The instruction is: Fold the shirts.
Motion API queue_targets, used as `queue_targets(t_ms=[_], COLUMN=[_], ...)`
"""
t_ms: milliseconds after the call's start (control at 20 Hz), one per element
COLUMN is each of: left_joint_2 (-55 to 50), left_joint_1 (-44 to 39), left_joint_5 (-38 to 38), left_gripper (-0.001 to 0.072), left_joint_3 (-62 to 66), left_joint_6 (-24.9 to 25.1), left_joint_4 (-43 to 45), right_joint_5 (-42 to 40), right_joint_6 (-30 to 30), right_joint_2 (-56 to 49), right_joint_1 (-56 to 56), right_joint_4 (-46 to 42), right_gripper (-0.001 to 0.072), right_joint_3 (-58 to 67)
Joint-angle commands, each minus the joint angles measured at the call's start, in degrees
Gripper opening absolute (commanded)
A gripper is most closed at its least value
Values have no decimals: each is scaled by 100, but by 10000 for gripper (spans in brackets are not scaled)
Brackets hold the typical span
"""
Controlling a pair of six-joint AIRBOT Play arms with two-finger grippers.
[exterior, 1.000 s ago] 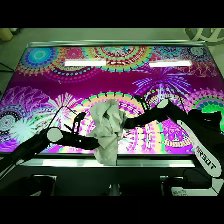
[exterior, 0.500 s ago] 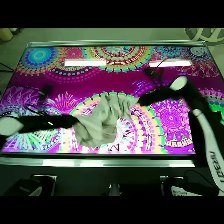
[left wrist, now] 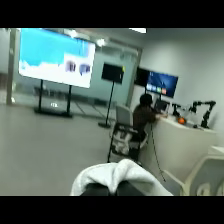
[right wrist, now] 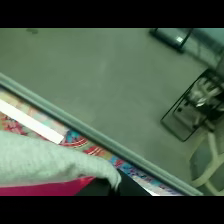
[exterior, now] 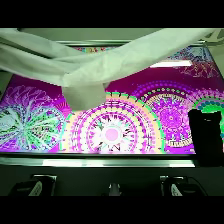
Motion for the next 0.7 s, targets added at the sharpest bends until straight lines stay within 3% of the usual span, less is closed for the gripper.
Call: queue_targets(t_ms=[0, 100, 250, 450, 550, 650], left_joint_2=[-20, -114, -284, -951, -1427, -2006], left_joint_1=[133, 133, 133, 127, 52, -247], left_joint_5=[46, -223, -42, -339, -457, -413], left_gripper=[28, 28, 28, 28, 28, 28], left_joint_3=[551, 549, 549, 420, 44, -619], left_joint_6=[-46, -256, -238, -240, -240, -240], left_joint_4=[619, 885, 894, 863, 848, 848], right_joint_5=[297, 671, 1427, 3456, 3458, 2916], right_joint_6=[258, 514, 527, 804, 774, 782], right_joint_2=[678, 704, 595, 61, 85, 92], right_joint_1=[-46, -46, -46, -46, -46, -46], right_joint_4=[-704, -1012, -1023, -992, -1025, -1008], right_gripper=[23, 23, 23, 22, 21, 22], right_joint_3=[129, 129, 127, -407, -1572, -3062])
